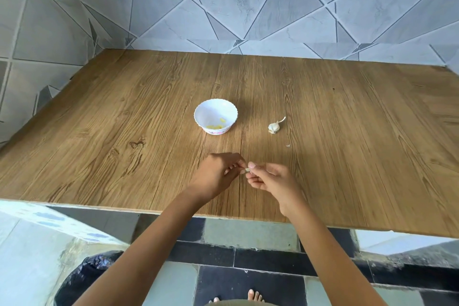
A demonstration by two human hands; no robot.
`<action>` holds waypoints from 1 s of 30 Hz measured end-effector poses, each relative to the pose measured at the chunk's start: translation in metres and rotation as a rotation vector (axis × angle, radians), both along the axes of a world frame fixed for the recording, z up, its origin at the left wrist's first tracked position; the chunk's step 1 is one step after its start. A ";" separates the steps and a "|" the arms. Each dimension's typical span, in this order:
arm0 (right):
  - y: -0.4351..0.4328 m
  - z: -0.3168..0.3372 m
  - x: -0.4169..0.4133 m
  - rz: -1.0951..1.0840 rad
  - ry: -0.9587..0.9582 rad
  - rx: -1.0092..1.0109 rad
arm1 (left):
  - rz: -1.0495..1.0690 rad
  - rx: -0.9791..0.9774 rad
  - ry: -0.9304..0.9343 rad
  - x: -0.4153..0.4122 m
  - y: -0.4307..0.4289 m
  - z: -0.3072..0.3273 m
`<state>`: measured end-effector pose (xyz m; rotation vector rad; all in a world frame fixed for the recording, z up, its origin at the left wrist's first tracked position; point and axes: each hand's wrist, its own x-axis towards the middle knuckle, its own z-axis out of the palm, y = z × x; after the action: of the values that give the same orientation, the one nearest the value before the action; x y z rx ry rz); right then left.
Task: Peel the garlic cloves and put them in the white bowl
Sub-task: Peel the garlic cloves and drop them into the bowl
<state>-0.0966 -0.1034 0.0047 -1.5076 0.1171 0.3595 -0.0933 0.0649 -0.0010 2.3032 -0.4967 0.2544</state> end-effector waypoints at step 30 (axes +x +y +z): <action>0.002 -0.007 -0.015 -0.214 -0.122 0.082 | 0.206 -0.325 0.439 -0.011 -0.016 0.006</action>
<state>-0.1116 -0.1019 -0.0024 -1.4168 0.1638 0.0992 -0.1039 0.0490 0.0051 2.0072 0.0071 -0.0726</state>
